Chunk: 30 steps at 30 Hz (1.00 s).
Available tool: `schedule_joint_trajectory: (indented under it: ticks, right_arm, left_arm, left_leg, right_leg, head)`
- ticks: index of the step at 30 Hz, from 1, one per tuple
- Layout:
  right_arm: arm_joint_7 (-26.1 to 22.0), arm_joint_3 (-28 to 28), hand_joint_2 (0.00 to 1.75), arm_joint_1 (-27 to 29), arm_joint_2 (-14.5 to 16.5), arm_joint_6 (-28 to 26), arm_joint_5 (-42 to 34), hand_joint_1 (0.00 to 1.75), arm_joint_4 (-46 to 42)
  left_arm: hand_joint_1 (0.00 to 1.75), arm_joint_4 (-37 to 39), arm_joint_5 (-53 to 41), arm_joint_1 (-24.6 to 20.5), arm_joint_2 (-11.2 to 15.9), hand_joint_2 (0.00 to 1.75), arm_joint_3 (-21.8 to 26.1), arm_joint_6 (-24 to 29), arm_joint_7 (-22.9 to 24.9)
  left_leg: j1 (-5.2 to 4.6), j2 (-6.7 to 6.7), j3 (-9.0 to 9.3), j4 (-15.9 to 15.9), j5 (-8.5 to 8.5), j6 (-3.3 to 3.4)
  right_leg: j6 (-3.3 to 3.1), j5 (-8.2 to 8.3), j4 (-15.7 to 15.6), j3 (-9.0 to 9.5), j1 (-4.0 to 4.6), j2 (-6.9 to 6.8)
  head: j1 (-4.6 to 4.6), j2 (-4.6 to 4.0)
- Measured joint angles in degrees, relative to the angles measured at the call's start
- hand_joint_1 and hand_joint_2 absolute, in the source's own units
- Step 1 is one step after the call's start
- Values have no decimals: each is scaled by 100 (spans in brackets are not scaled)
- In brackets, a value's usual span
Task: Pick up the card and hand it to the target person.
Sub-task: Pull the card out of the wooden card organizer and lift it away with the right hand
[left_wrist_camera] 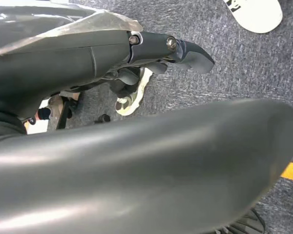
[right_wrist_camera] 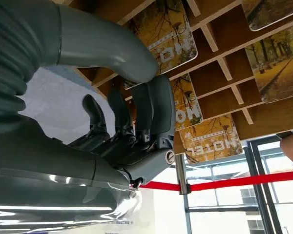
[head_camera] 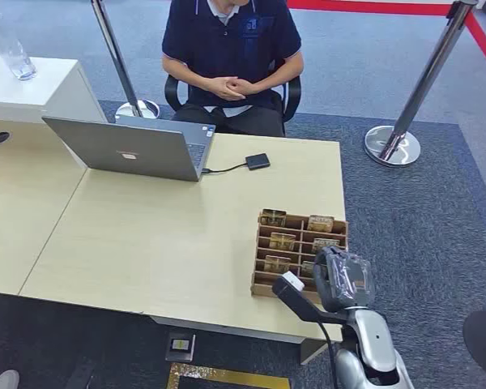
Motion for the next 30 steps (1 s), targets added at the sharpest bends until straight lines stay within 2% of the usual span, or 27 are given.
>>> schedule_joint_trajectory:
  ticks: [23, 26, 27, 30]
  right_arm:
    - [-117, -2, 175, -4, 38, 183, 36, 173, -91]
    - [-120, -3, 175, -4, 37, 179, 26, 103, -91]
    - [-120, -3, 175, -1, 35, 179, 25, 70, -90]
    - [-118, -4, 175, 18, 30, 173, 28, 27, -87]
  left_arm:
    - [0, 0, 35, -2, 0, 0, 0, 4, 23]
    - [0, 0, 35, -2, 0, 0, 0, 6, 23]
    - [0, 0, 35, -2, 0, 0, 0, 6, 23]
    - [0, 0, 35, -2, 0, 0, 0, 7, 23]
  left_leg:
    - [0, 0, 5, 0, 0, 0]
    - [0, 0, 5, 0, 0, 0]
    - [0, 0, 5, 0, 0, 0]
    - [0, 0, 3, 0, 0, 0]
  right_leg:
    - [-1, 1, 1, 4, 0, 0]
    - [-1, 1, 1, 4, 0, 0]
    - [-1, 1, 1, 4, 0, 0]
    - [-1, 0, 1, 3, 0, 0]
  head:
    - [0, 0]
    - [0, 0]
    - [0, 0]
    - [0, 0]
